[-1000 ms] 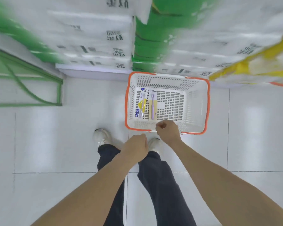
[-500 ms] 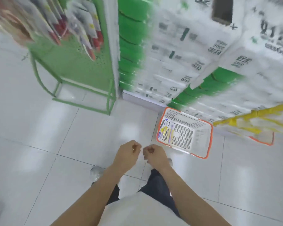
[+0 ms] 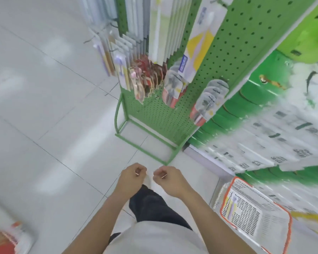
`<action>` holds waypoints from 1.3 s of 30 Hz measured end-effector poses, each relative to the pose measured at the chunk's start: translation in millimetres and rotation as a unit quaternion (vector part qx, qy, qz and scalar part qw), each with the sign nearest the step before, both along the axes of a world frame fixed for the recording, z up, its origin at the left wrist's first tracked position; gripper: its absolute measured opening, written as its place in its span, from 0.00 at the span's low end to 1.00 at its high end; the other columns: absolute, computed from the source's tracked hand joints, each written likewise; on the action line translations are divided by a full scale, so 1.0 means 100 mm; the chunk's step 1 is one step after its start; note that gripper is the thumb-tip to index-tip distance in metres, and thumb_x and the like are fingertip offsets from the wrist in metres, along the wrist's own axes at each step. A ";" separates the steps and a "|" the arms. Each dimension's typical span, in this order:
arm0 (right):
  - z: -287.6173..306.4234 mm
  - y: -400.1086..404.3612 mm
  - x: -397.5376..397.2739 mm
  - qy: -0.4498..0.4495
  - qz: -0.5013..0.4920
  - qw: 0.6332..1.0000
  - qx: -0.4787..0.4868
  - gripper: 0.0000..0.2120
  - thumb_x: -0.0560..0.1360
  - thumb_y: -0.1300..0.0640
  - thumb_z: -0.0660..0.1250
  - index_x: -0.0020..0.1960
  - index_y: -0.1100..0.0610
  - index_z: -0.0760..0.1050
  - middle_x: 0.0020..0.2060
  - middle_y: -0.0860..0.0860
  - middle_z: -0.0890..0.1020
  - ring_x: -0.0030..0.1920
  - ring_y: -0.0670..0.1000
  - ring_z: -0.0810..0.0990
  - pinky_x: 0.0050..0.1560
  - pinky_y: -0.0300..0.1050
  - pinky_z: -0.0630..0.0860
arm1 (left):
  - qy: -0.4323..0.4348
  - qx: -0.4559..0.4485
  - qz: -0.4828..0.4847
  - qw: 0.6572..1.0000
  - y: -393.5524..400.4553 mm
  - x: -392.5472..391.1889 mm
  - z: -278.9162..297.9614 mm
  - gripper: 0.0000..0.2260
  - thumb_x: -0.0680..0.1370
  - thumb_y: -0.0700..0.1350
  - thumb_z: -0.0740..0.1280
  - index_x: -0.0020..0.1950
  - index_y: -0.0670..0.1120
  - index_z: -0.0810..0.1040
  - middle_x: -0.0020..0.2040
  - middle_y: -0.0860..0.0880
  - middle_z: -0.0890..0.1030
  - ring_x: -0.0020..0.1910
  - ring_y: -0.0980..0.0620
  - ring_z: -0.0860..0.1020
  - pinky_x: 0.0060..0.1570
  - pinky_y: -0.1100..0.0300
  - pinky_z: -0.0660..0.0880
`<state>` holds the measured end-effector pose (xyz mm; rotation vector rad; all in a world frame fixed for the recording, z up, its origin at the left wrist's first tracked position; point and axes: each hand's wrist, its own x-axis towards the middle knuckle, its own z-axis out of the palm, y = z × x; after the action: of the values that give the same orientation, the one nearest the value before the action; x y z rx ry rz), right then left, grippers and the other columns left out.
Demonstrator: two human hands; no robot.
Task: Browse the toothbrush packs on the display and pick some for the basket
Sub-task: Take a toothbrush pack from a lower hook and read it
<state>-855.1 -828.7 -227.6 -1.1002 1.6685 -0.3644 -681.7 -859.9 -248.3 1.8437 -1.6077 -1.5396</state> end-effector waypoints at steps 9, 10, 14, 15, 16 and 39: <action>0.38 -1.76 0.71 -0.047 -0.031 0.989 -0.138 0.05 0.79 0.58 0.69 0.52 0.49 0.80 0.43 0.43 0.82 0.40 0.36 0.78 0.45 0.29 0.73 | 0.010 -0.078 0.113 0.990 -1.87 0.77 0.39 0.06 0.80 0.44 0.66 0.46 0.53 0.81 0.44 0.52 0.84 0.43 0.50 0.84 0.41 0.57 0.75; 0.43 -1.91 0.79 -0.050 -0.038 0.987 -0.150 0.06 0.79 0.59 0.69 0.52 0.49 0.79 0.44 0.43 0.82 0.41 0.35 0.78 0.46 0.29 0.73 | 0.014 -0.090 0.121 0.988 -2.06 0.83 0.43 0.06 0.80 0.44 0.66 0.46 0.53 0.81 0.45 0.52 0.84 0.44 0.51 0.84 0.40 0.58 0.74; 0.55 -2.54 1.14 -0.050 -0.086 0.977 -0.189 0.05 0.80 0.60 0.68 0.55 0.54 0.80 0.46 0.42 0.82 0.44 0.33 0.77 0.45 0.27 0.72 | 0.035 -0.162 0.140 0.976 -2.84 1.13 0.53 0.04 0.80 0.42 0.67 0.51 0.51 0.80 0.46 0.56 0.83 0.43 0.63 0.81 0.41 0.68 0.72; 0.56 -2.69 1.25 -0.046 -0.096 0.974 -0.200 0.06 0.80 0.60 0.68 0.56 0.55 0.80 0.46 0.42 0.82 0.45 0.32 0.77 0.46 0.27 0.73 | 0.043 -0.171 0.143 0.974 -3.03 1.20 0.55 0.04 0.80 0.43 0.68 0.53 0.51 0.80 0.48 0.57 0.82 0.44 0.66 0.80 0.41 0.70 0.71; 0.57 -2.84 1.37 -0.044 -0.110 0.970 -0.210 0.07 0.79 0.60 0.68 0.56 0.55 0.80 0.47 0.42 0.82 0.46 0.32 0.77 0.47 0.28 0.73 | 0.052 -0.175 0.143 0.973 -3.23 1.28 0.56 0.05 0.80 0.43 0.68 0.55 0.50 0.79 0.50 0.58 0.81 0.45 0.67 0.79 0.42 0.71 0.71; 0.61 -4.22 2.53 -0.068 -0.292 0.933 -0.198 0.33 0.82 0.63 0.61 0.81 0.46 0.54 0.75 0.38 0.62 0.75 0.43 0.66 0.71 0.54 0.72 | 0.136 -0.217 -0.108 0.961 -5.10 1.62 0.70 0.03 0.80 0.39 0.68 0.49 0.41 0.81 0.45 0.46 0.84 0.45 0.49 0.81 0.46 0.69 0.75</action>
<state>-602.0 -1250.5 -166.5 -0.8070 1.8174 -1.1759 -519.8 -1370.1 -178.6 1.2071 -1.8707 -1.3107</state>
